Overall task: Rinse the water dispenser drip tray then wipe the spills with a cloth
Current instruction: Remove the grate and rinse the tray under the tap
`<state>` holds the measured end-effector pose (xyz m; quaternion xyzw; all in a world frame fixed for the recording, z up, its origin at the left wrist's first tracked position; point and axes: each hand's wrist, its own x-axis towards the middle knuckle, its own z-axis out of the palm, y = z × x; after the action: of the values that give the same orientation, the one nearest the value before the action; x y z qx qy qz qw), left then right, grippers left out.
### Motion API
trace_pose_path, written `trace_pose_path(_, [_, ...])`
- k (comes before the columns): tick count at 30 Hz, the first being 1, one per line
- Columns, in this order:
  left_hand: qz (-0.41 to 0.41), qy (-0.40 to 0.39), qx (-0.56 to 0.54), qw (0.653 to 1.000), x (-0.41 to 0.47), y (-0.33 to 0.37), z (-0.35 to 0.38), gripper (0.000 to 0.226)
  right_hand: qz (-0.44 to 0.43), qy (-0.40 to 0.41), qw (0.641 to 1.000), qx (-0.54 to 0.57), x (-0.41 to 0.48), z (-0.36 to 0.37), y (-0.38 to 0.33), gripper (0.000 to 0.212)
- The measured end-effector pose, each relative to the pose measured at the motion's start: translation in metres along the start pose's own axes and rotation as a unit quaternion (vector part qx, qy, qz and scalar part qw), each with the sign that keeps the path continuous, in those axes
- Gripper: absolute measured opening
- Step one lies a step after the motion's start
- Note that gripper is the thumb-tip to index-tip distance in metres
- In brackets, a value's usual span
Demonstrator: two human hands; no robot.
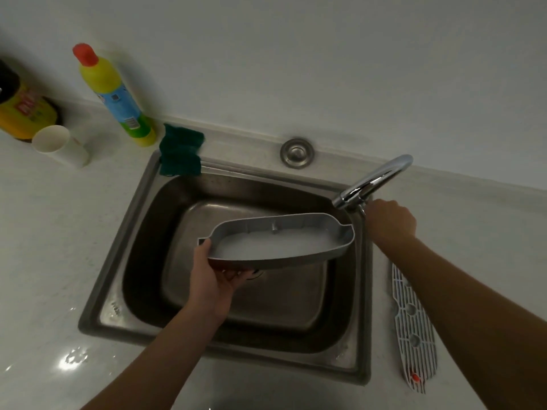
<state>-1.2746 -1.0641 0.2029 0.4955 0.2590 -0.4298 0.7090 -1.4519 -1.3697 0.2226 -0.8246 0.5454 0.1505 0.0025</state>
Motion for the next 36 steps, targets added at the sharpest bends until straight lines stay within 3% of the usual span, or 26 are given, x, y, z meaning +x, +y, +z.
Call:
trace_pose_path(7, [-0.087,-0.015,-0.038,0.995,0.013,-0.008,0.003,0.049,-0.098,0.005,0.990,-0.103,-0.019,0.001,-0.011,0.010])
trace_pose_path(9, [-0.102,-0.019,-0.036,0.994,0.015,-0.011,0.003,0.050,-0.074,-0.015,0.996,-0.040,-0.018,0.001,-0.009,0.014])
trace_pose_path(12, [-0.114,-0.023,-0.039,0.992,0.016,-0.017,0.001,0.050,-0.013,-0.080,0.986,0.148,-0.023,-0.004,-0.002,0.038])
trace_pose_path(17, [-0.150,-0.026,-0.058,0.987,0.020,-0.027,0.001,0.049,0.063,-0.064,0.866,0.493,-0.057,-0.025,0.005,0.028])
trace_pose_path(20, [-0.167,-0.038,-0.059,0.983,0.024,-0.032,0.005,0.051,0.048,-0.066,0.807,0.586,-0.080,-0.044,-0.001,0.029])
trace_pose_path(23, [-0.184,-0.031,-0.057,0.981,0.031,-0.037,0.012,0.052,0.024,-0.061,0.778,0.625,-0.097,-0.059,-0.010,0.031])
trace_pose_path(30, [-0.210,-0.036,-0.032,0.976,0.049,-0.045,0.026,0.057,-0.031,-0.018,0.813,0.582,-0.107,-0.063,-0.016,0.027])
trace_pose_path(36, [-0.141,0.017,0.075,0.987,0.063,-0.038,0.039,0.044,-0.031,0.015,0.826,0.562,-0.107,-0.056,-0.011,0.029])
